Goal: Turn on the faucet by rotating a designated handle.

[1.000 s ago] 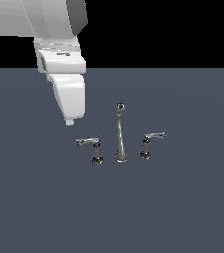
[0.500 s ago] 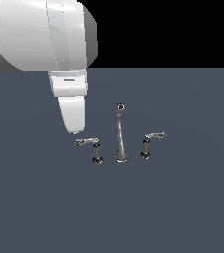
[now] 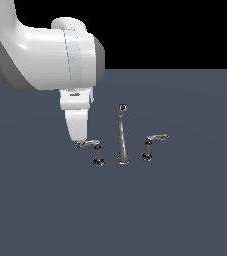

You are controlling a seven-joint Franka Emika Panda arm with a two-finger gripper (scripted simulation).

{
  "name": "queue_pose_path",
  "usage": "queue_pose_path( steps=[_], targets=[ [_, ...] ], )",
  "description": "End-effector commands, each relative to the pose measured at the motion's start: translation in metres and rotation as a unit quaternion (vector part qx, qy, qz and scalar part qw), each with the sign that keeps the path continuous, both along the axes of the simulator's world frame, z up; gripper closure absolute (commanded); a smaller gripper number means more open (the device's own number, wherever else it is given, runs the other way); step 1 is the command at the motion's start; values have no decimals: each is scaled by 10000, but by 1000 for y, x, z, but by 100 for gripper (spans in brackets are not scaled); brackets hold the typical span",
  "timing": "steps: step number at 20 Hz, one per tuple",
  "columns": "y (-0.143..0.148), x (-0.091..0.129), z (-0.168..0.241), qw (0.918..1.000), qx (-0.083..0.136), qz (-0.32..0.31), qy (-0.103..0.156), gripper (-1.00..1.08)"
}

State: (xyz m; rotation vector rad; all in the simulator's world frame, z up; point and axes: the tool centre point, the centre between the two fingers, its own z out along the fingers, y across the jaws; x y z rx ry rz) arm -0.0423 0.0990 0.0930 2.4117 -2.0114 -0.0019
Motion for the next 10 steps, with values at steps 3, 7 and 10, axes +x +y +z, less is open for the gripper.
queue_pose_path(
  steps=[3, 7, 10],
  targets=[
    [-2, 6, -7, 9999, -6, -145, -8, 108],
    [-3, 7, -8, 9999, -2, -169, -9, 108],
    [-2, 7, -7, 9999, 0, -161, -9, 108]
  ],
)
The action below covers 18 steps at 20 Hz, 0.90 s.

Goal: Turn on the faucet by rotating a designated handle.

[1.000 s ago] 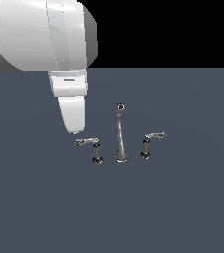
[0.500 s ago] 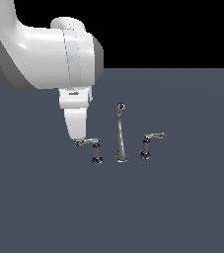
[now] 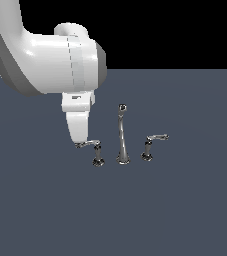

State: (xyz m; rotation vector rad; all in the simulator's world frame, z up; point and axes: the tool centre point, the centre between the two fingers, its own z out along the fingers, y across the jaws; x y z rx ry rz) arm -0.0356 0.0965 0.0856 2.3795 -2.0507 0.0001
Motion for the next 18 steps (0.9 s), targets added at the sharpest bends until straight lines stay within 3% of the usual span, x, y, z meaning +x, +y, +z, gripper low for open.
queue_pose_path(
  steps=[1, 15, 18],
  targets=[
    [0, 0, 0, 10000, 1, 0, -1, 108],
    [13, -44, 0, 10000, 1, 0, -1, 108],
    [13, -40, 0, 10000, 24, 18, -31, 108]
  ],
)
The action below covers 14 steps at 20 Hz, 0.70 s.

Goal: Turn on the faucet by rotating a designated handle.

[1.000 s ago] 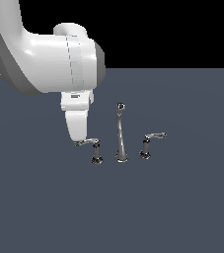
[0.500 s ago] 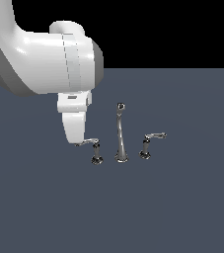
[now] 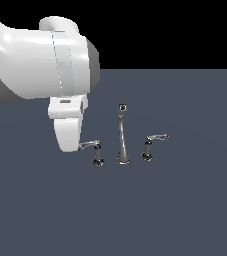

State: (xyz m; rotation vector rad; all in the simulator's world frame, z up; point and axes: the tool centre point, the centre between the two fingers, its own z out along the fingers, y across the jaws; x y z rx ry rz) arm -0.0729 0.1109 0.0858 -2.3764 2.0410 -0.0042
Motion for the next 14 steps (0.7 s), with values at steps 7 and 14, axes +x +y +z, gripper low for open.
queue_pose_path(
  steps=[7, 14],
  targets=[
    [-12, -26, 0, 10000, -14, -8, 24, 108],
    [-23, -48, 0, 10000, -24, -16, 38, 108]
  ],
)
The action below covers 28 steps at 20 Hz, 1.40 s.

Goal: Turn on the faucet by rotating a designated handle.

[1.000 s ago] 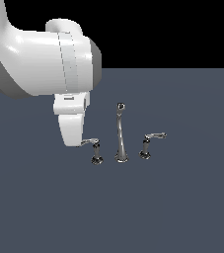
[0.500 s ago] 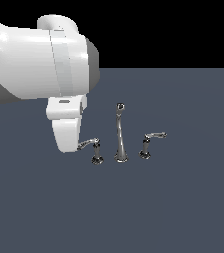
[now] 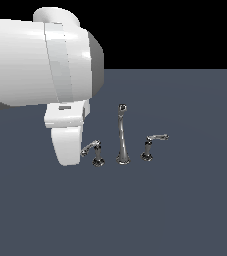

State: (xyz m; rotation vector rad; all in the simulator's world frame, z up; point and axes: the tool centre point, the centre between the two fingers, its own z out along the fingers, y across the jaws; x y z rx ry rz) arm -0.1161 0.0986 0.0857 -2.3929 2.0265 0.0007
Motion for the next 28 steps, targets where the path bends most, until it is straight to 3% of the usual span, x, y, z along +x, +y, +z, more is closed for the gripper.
queue_pose_path(
  steps=[1, 2, 15, 16, 17, 28],
  targets=[
    [-11, -5, 0, 10000, -23, -85, 16, 108],
    [-1, -2, 0, 10000, -3, -3, 6, 108],
    [-58, -19, 0, 10000, -23, -84, 17, 108],
    [-58, -19, 0, 10000, -23, -84, 17, 108],
    [-34, -20, 0, 9999, 2, 139, 12, 108],
    [-98, 5, 0, 10000, -23, -79, 17, 108]
  ],
)
